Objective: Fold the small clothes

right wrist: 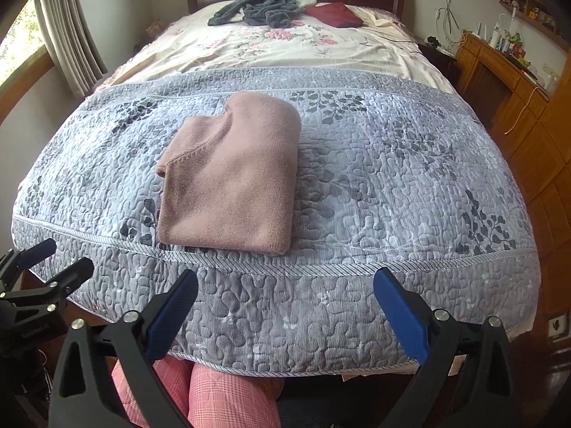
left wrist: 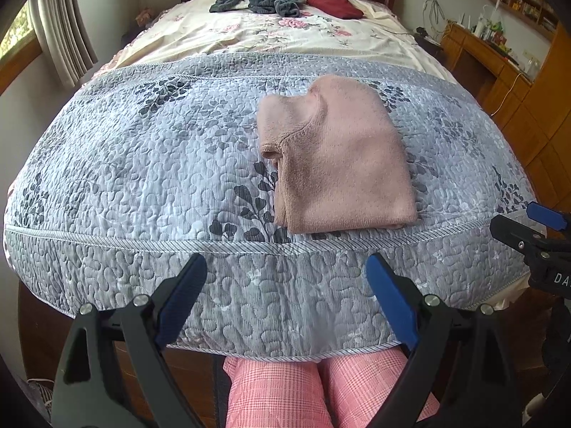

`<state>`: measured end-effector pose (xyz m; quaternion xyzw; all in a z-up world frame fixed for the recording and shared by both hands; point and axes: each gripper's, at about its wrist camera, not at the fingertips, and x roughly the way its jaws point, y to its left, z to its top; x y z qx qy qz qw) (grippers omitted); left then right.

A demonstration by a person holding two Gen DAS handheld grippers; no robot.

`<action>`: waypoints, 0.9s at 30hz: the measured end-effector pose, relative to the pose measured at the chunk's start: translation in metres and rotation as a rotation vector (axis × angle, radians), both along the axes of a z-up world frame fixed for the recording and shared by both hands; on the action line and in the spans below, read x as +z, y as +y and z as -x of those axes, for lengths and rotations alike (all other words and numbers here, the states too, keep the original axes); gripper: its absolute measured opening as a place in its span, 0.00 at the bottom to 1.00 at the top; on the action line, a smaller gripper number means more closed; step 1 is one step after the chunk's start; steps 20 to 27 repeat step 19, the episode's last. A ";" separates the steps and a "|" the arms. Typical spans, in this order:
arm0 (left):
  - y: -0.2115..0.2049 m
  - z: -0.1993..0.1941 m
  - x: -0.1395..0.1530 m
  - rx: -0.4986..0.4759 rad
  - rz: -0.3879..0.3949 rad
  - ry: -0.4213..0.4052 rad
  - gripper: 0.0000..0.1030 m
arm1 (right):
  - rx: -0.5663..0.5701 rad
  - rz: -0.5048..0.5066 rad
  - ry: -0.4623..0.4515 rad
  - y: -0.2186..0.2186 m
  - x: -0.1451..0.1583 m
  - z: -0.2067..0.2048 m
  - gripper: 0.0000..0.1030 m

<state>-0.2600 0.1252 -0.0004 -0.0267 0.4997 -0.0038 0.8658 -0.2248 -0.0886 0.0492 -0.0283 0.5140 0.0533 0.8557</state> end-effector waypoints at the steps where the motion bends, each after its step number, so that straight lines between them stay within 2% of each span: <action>1: -0.001 -0.001 0.000 -0.002 -0.001 0.000 0.88 | -0.003 -0.001 -0.001 -0.001 0.000 0.000 0.96; 27: -0.007 -0.005 -0.003 -0.008 -0.013 0.006 0.88 | -0.043 0.014 0.005 -0.008 -0.006 -0.006 0.96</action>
